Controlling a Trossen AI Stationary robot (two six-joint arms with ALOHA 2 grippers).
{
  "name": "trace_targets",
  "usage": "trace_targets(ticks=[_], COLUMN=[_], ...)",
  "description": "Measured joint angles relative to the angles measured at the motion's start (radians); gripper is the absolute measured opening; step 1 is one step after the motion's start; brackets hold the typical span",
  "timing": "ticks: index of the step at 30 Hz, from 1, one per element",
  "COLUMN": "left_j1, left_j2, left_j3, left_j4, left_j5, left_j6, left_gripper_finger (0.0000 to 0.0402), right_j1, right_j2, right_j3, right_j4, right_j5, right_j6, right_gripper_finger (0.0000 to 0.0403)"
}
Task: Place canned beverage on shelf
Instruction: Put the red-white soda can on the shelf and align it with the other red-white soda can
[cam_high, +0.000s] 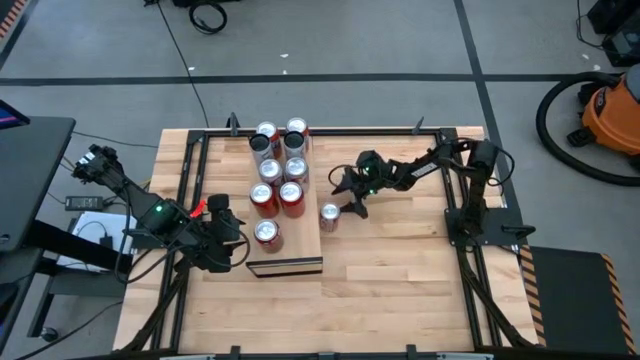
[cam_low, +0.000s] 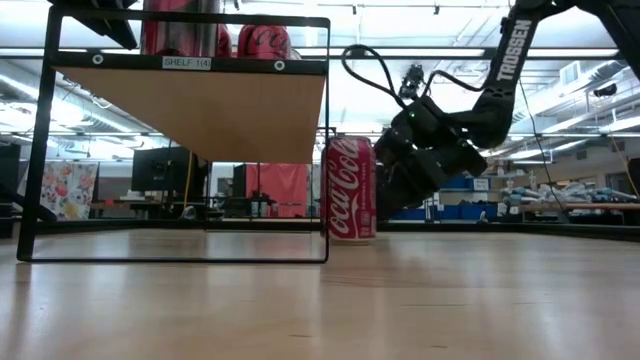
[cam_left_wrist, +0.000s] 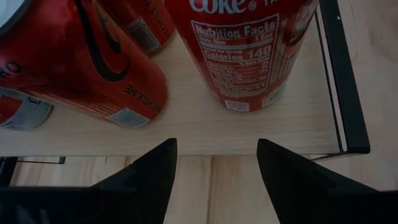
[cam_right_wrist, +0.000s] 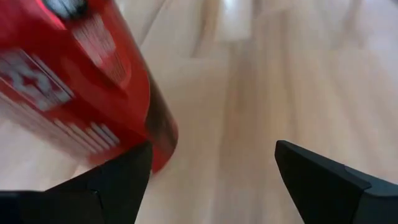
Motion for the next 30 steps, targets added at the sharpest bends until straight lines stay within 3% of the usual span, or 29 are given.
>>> trace_targets(ticks=[11,18,24,30], left_j1=[0.0,0.0,0.0,0.0], left_j2=[0.0,0.0,0.0,0.0], left_j3=[0.0,0.0,0.0,0.0], left_j4=[0.003,0.004,0.005,0.004], left_j5=[0.0,0.0,0.0,0.001], left_j6=[0.0,-0.009,-0.01,-0.026], left_gripper_finger=[0.0233,0.0233,0.0233,0.0233], right_j1=[0.175,0.266,0.336,0.395], right_j2=[-0.005,-0.059,-0.193,-0.249], right_j3=[-0.001,-0.001,-0.006,-0.119], right_j4=[-0.082,-0.194,-0.303,0.004], right_j5=[0.125,0.142,0.436,0.555], right_j6=[0.019,0.072,0.104,0.155], right_gripper_finger=[0.0349,0.0349,0.0349,0.035])
